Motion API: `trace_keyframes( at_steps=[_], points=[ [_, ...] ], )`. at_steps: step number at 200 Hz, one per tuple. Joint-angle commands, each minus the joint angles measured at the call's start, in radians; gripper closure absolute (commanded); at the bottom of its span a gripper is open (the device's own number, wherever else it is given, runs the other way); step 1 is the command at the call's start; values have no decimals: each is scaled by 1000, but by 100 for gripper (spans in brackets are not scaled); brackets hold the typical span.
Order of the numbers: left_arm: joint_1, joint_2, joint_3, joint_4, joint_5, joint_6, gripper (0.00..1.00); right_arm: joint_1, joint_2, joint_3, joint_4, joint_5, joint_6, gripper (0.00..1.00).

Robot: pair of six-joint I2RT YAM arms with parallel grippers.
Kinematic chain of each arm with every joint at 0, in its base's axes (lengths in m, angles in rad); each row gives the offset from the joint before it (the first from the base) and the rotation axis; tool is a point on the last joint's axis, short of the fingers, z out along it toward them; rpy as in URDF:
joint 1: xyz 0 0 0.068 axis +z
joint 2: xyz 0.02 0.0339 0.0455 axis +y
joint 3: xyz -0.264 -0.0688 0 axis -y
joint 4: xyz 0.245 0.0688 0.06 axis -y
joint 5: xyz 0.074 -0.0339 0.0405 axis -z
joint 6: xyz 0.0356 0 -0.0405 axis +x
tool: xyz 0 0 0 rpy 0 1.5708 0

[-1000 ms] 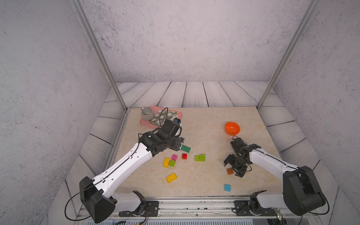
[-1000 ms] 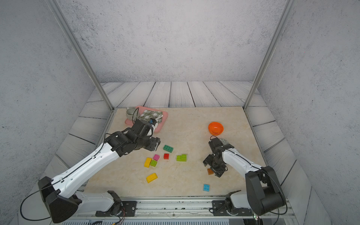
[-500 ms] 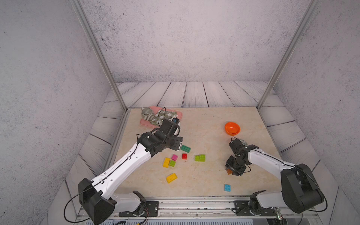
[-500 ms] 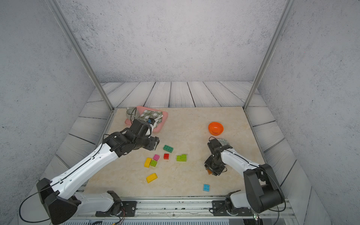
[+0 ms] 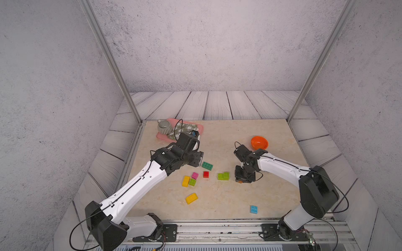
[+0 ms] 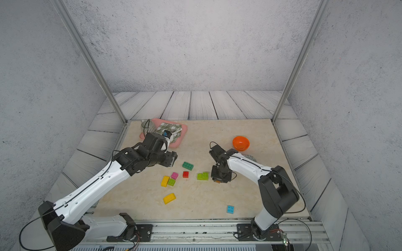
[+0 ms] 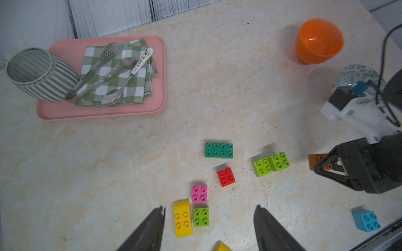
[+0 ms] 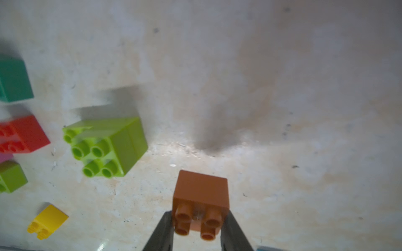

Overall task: Assemble the letter s with lego
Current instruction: Adjust the lego brick at the center of the board.

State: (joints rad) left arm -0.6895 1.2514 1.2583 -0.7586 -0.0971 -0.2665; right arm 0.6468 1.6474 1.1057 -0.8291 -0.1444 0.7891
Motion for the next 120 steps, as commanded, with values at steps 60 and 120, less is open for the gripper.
trace_keyframes(
  at_steps=[60,120],
  points=[
    [16,-41,-13,-1,-3,7,30,161,174,117,-29,-62,-102,62],
    [22,-38,-10,-2,4,6,29,172,207,133,-48,-51,-98,48]
  ],
)
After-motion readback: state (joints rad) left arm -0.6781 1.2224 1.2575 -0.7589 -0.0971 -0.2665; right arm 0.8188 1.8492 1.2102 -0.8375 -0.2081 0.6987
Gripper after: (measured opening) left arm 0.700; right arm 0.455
